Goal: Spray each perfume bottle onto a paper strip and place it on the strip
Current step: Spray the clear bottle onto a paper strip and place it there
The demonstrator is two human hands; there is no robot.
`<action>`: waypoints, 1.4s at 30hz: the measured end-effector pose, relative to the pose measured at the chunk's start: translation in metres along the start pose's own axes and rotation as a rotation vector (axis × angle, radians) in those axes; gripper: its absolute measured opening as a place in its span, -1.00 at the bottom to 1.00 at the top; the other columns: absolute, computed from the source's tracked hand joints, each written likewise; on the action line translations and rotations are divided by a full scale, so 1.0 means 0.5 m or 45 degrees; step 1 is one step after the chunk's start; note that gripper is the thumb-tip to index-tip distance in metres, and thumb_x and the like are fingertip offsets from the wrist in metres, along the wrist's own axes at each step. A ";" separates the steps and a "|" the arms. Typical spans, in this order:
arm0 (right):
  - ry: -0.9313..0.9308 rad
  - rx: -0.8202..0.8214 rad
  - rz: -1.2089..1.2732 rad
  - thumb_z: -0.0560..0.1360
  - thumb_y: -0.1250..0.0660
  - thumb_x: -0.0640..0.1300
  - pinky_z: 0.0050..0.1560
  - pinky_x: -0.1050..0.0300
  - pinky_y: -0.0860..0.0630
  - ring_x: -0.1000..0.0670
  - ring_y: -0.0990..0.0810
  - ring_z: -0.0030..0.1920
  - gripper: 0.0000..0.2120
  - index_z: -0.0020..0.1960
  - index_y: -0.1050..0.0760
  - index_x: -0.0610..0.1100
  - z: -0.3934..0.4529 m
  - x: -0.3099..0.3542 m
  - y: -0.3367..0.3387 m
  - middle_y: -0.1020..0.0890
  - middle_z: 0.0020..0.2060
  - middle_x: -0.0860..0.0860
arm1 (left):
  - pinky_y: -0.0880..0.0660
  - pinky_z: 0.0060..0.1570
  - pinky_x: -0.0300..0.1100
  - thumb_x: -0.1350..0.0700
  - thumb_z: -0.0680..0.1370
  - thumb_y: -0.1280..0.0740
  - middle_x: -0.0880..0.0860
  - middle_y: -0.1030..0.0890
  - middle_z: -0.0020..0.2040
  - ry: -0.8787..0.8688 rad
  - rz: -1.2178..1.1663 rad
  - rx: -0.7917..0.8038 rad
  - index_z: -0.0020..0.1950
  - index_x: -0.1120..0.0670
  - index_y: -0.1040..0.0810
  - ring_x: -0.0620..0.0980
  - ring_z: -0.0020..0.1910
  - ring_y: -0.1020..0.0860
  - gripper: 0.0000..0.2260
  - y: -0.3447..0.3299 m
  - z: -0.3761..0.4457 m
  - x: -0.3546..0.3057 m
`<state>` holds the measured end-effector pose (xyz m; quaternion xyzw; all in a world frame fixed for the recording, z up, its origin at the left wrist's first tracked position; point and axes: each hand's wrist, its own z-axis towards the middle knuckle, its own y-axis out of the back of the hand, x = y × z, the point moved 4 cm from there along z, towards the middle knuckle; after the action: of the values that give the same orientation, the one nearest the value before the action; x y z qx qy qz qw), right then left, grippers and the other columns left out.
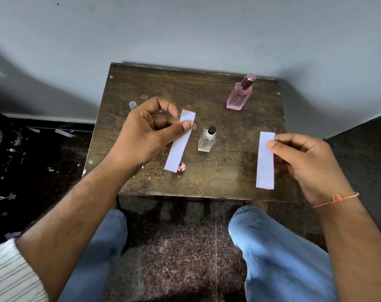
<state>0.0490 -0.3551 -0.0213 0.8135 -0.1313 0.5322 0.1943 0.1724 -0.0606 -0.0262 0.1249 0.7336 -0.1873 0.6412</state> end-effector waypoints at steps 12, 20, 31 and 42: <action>0.523 -0.410 -1.035 0.50 -0.58 0.05 0.08 0.05 -0.53 -0.10 -0.63 0.03 -0.56 0.33 -0.64 -0.03 0.014 0.001 0.003 -0.65 0.10 -0.02 | -0.64 0.04 -0.30 0.36 0.58 -0.49 -0.03 -0.81 0.07 0.020 0.129 0.002 0.32 0.13 -0.70 -0.13 0.07 -0.74 -0.67 0.014 -0.003 0.019; 0.774 0.099 -0.785 0.50 -0.59 0.07 0.12 0.27 -0.47 0.12 -0.56 0.18 -0.43 0.46 -0.57 -0.01 -0.023 -0.007 -0.189 -0.53 0.20 0.36 | -0.68 0.28 0.01 0.38 0.55 -0.50 0.05 -0.76 0.29 0.051 0.142 0.052 0.45 0.14 -0.62 0.16 0.21 -0.74 -0.53 0.016 -0.007 0.023; 0.180 0.256 0.162 0.55 -0.51 -0.03 -0.01 -0.20 -0.68 -0.11 -0.73 0.02 -0.77 0.17 -0.66 -0.09 -0.008 -0.019 -0.203 -0.75 0.05 -0.19 | -0.68 0.23 -0.10 0.39 0.58 -0.46 0.10 -0.79 0.20 0.056 0.071 0.140 0.61 0.06 -0.40 0.06 0.18 -0.75 -0.36 0.010 -0.010 0.010; 0.020 0.468 0.456 0.58 -0.36 -0.10 -0.11 -0.02 -0.64 -0.17 -0.75 -0.03 -0.74 0.24 -0.65 -0.09 -0.031 0.002 -0.206 -0.72 0.00 -0.11 | -0.64 -0.03 -0.23 0.32 0.65 -0.42 0.06 -0.81 0.12 -0.090 0.159 0.150 0.15 0.10 -0.70 -0.05 0.08 -0.75 -0.84 -0.014 -0.008 0.002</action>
<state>0.0799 -0.2562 -0.0330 0.7948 -0.1727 0.5793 -0.0531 0.1659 -0.0653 -0.0259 0.2012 0.6891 -0.1942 0.6686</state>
